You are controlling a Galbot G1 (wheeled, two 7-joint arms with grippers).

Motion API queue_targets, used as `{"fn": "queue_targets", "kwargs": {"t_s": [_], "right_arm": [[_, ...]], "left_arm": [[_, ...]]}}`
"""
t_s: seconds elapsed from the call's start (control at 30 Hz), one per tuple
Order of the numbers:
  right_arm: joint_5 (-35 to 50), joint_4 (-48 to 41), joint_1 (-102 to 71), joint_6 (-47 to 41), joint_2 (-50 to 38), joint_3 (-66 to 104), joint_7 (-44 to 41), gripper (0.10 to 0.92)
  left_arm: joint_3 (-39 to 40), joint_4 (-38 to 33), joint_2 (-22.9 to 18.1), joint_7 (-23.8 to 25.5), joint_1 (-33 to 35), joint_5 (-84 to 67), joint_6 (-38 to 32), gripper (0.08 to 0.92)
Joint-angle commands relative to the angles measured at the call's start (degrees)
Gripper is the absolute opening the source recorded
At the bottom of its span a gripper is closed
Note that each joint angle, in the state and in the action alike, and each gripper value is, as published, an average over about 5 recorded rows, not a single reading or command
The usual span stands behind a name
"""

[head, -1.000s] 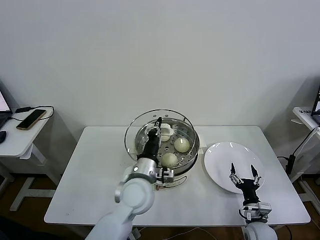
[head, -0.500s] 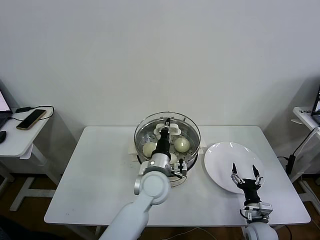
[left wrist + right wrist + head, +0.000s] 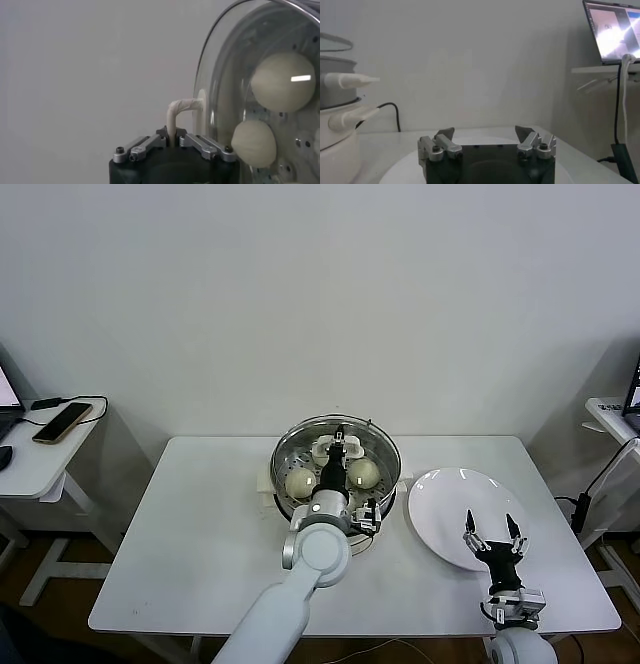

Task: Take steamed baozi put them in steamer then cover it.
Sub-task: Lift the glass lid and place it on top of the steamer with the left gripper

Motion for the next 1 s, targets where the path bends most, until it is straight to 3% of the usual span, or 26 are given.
{"fn": "queue_targets", "kwargs": {"t_s": [0.03, 1.0], "right_arm": [[0.0, -0.2, 0.3, 0.0, 0.0, -0.1, 0.0, 0.823], [-0.3, -0.8, 1.2, 0.3, 0.0, -0.1, 0.1, 0.823]], "left_arm": [[-0.6, 1.9, -1.2, 0.3, -0.2, 1.7, -0.1, 0.191], [-2.0, 2.7, -1.8, 0.5, 0.7, 1.4, -0.6, 0.191]]}}
